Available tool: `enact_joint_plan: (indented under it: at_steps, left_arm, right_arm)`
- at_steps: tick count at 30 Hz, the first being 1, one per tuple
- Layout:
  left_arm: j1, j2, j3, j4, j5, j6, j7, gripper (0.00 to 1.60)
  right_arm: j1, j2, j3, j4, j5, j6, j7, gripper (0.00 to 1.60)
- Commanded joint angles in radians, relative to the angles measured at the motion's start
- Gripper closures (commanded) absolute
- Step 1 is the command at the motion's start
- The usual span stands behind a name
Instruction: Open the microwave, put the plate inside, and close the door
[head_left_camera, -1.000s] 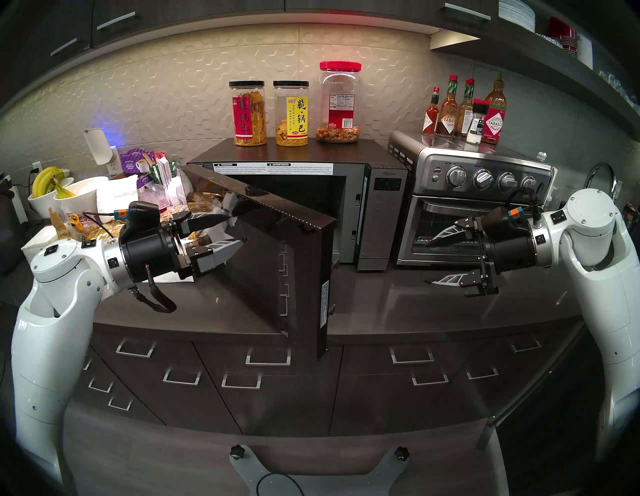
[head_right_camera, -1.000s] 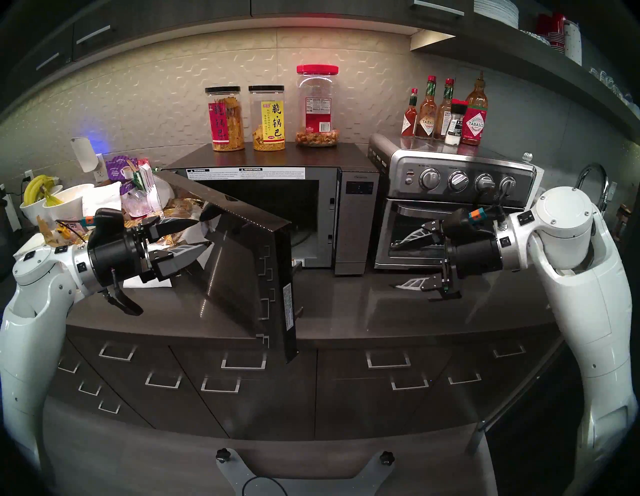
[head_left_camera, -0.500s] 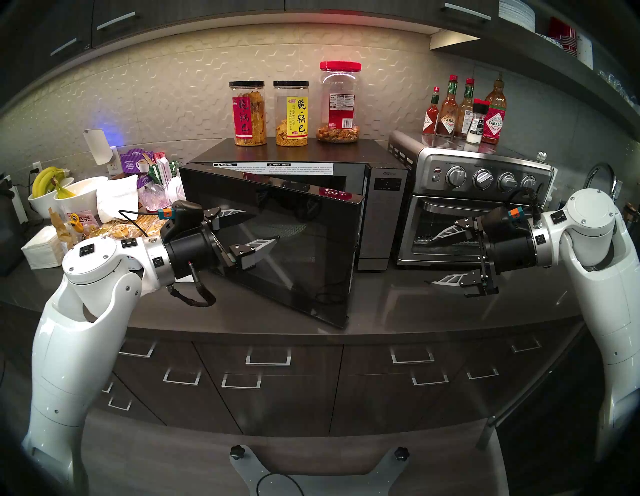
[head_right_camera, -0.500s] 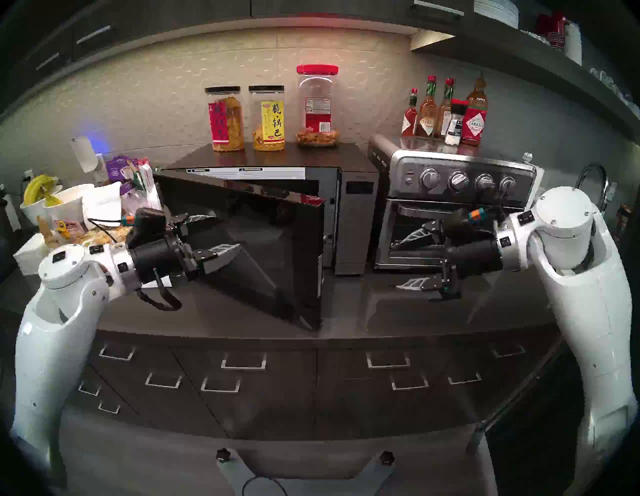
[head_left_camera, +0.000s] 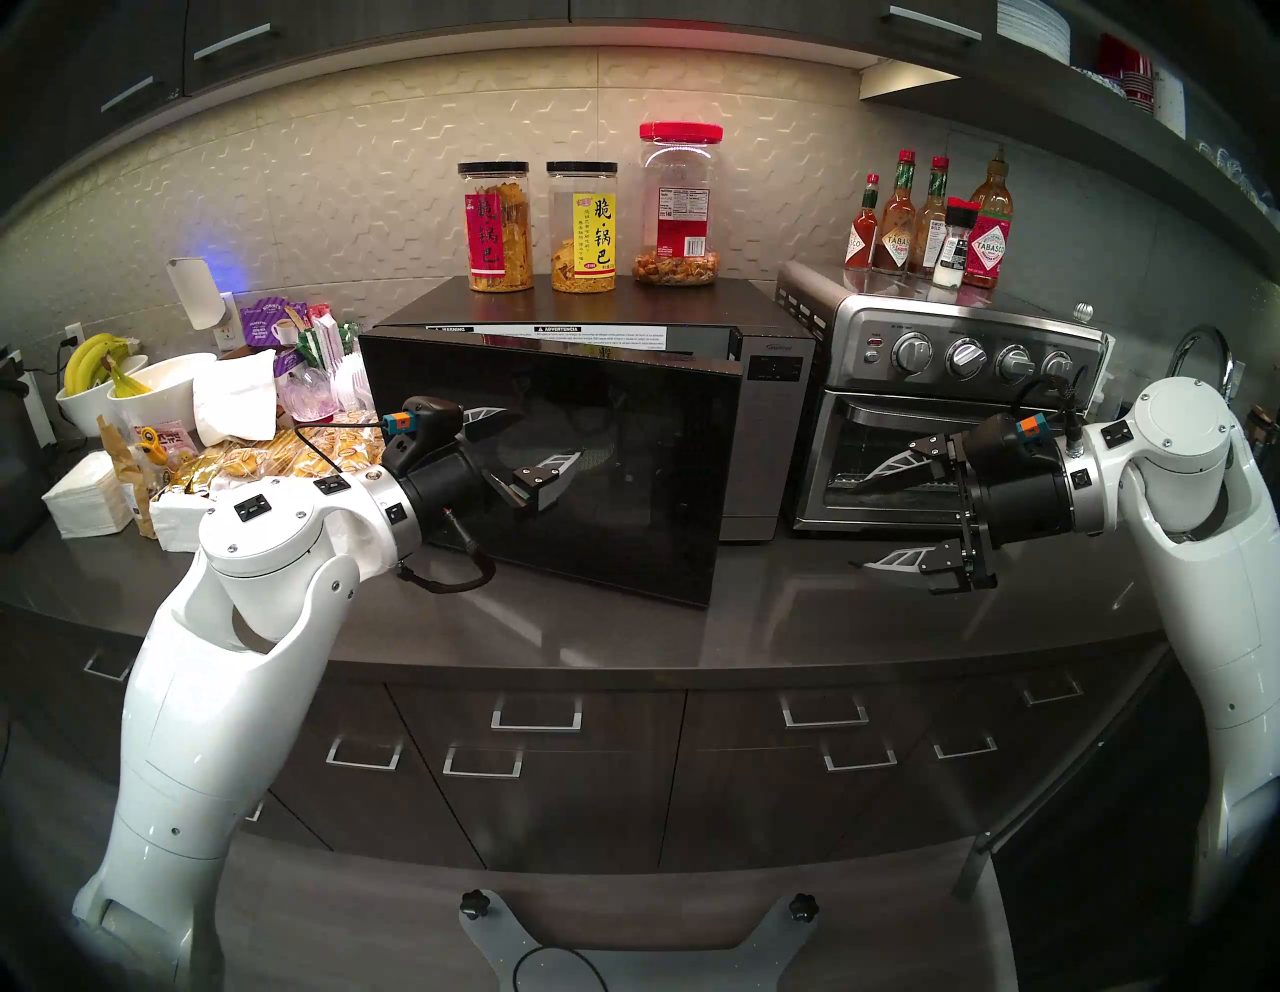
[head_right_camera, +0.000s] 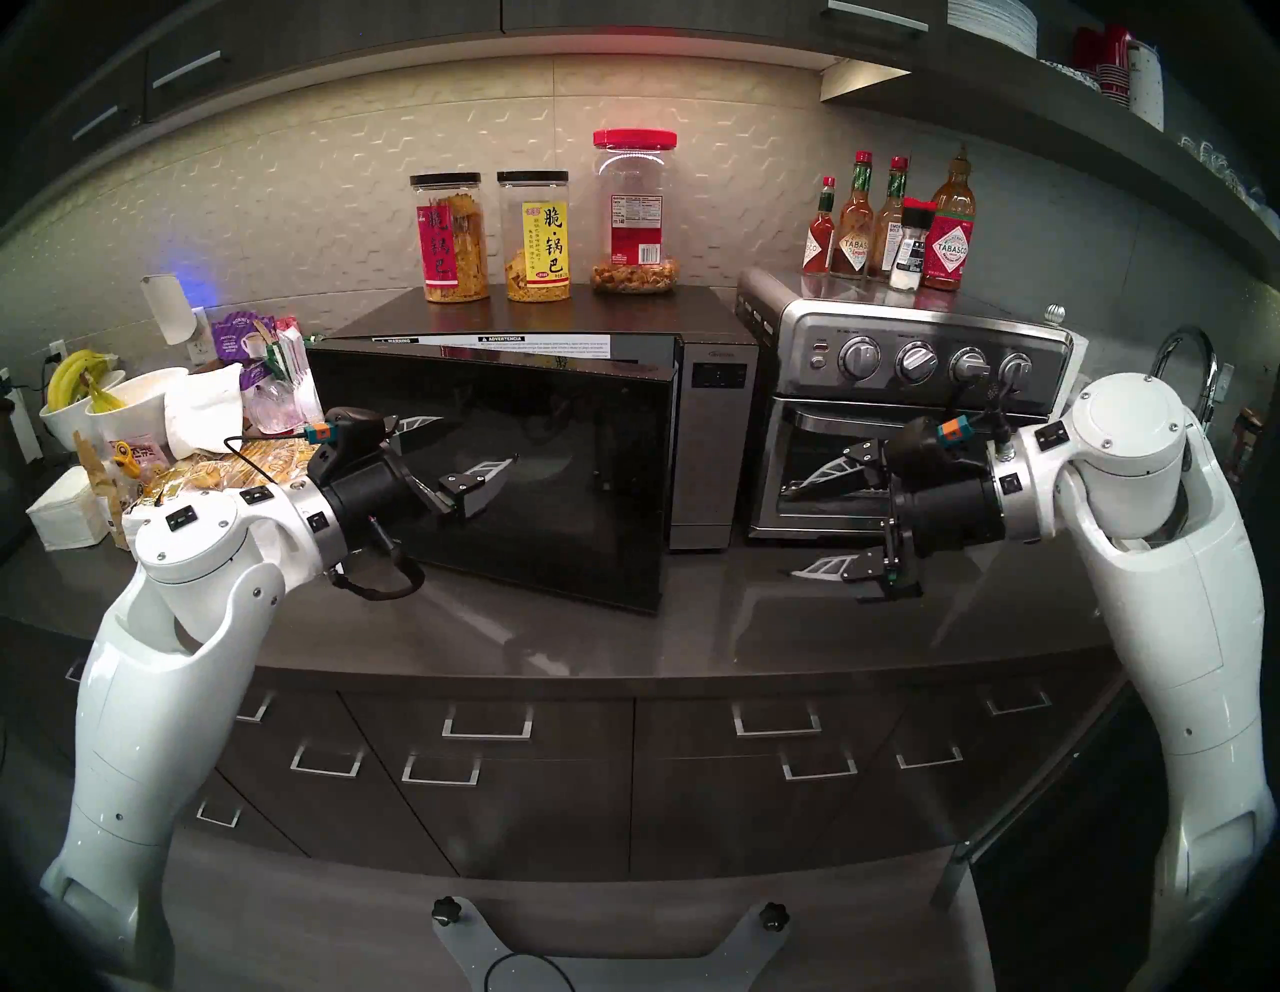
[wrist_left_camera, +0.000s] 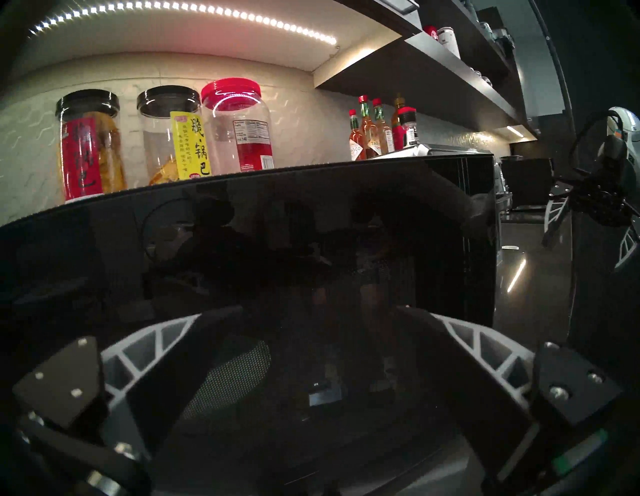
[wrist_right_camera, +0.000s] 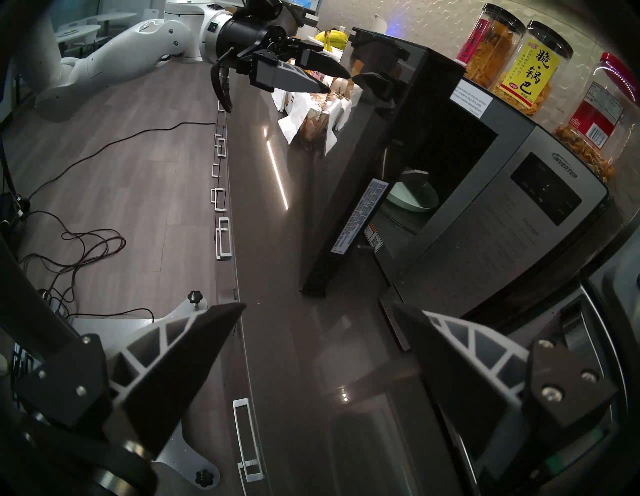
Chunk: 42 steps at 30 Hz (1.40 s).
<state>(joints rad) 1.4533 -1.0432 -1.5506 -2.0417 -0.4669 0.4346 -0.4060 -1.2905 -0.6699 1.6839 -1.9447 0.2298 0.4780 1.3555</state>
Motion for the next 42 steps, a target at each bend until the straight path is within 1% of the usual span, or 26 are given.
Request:
enact_joint_plan:
  at_steps: [1,8,13,17,30,42]
  left_arm:
    - [-0.077,-0.035,-0.031,0.019,-0.013,0.033,0.056,0.0]
    - [-0.121,-0.047,-0.041,0.045,-0.014,0.062,0.09,0.0]
    - [-0.132,-0.057,-0.03,0.054,-0.007,0.073,0.111,0.0]
    - [-0.138,-0.078,-0.006,0.062,0.009,0.08,0.149,0.0]
    - [-0.162,-0.138,0.06,0.102,0.054,0.054,0.231,0.0]
    - [-0.186,-0.172,0.072,0.148,0.073,0.023,0.281,0.0]
  right_arm:
    - [0.012,-0.001,0.004,0.0,0.007,-0.002,0.004,0.0]
    - [0.012,-0.001,0.004,0.0,0.007,-0.003,0.003,0.0]
    - [0.012,-0.001,0.003,0.0,0.007,-0.003,0.004,0.0]
    - [0.012,-0.001,0.003,0.0,0.008,-0.003,0.004,0.0]
    - [0.013,-0.001,0.003,0.0,0.008,-0.003,0.004,0.0]
    - [0.013,-0.001,0.003,0.0,0.008,-0.003,0.004,0.0]
